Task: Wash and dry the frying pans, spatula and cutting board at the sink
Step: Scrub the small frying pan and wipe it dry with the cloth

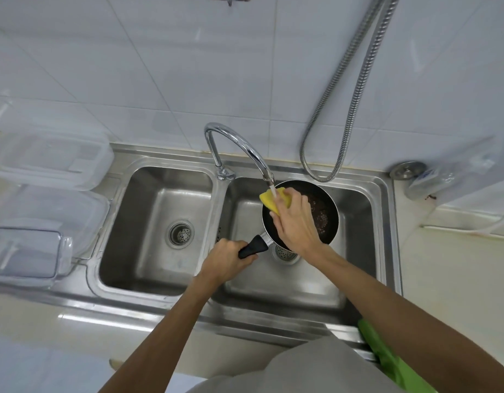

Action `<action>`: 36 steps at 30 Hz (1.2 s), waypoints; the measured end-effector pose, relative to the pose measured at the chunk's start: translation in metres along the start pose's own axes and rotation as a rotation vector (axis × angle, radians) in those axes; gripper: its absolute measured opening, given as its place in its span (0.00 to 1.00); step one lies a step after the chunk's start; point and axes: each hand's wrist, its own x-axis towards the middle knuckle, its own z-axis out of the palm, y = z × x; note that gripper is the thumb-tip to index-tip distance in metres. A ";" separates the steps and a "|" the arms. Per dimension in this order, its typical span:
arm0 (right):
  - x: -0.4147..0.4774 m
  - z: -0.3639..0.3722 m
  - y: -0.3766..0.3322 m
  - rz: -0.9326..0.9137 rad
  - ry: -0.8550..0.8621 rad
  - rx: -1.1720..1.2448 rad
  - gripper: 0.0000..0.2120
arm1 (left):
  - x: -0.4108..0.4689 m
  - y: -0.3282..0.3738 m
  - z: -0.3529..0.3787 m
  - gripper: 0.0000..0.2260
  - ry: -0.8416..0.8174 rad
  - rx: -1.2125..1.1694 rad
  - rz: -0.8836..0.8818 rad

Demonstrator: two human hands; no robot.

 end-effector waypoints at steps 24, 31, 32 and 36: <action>0.025 0.010 -0.006 -0.377 -0.027 0.024 0.23 | 0.004 0.005 -0.030 0.14 0.042 0.119 0.026; 0.070 -0.007 0.027 -0.010 0.064 -0.135 0.21 | -0.001 0.002 -0.034 0.18 0.007 0.229 0.019; 0.073 -0.011 0.030 0.045 0.075 -0.152 0.19 | -0.002 0.001 -0.035 0.19 0.011 0.212 0.008; 0.061 -0.013 0.009 -0.105 0.078 -0.131 0.18 | 0.003 -0.002 -0.034 0.19 0.015 0.243 -0.002</action>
